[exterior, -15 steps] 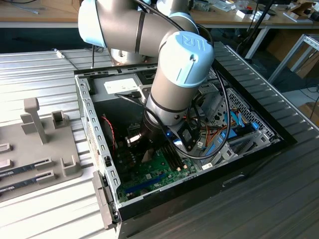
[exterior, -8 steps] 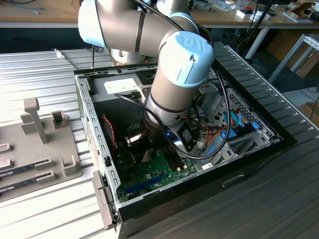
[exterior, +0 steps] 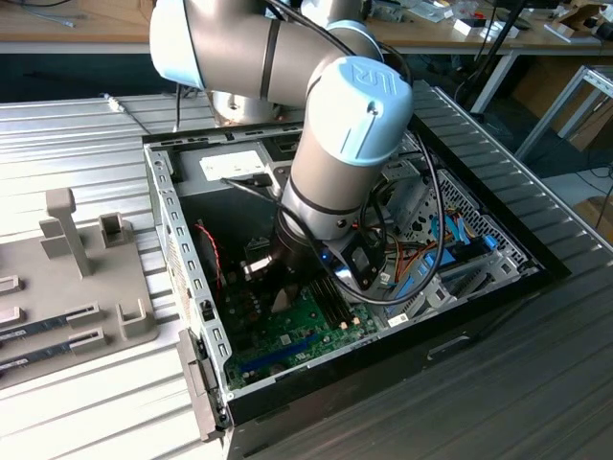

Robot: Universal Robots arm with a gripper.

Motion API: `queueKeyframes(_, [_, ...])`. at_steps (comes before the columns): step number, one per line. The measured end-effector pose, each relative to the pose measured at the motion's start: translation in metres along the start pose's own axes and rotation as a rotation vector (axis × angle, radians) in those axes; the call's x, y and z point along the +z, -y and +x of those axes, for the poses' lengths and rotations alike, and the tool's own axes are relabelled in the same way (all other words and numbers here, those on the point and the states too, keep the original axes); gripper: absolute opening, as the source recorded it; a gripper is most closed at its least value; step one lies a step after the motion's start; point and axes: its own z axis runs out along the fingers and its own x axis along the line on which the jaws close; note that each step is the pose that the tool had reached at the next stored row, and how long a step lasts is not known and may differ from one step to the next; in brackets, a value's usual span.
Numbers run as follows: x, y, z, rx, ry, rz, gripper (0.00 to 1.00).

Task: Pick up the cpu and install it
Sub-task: 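Close the cpu cover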

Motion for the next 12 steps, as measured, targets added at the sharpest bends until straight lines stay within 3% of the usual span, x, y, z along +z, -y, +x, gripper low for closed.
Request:
queueKeyframes(4, [-0.0014,-0.0001,0.0007,0.0,0.0001,-0.0002,0.43])
queueKeyframes(8, [0.0045,0.0002,0.0026,0.0,0.0,0.0,0.43])
queueKeyframes(12, [0.0063,0.0003,0.0027,0.0,-0.0001,0.0,0.43])
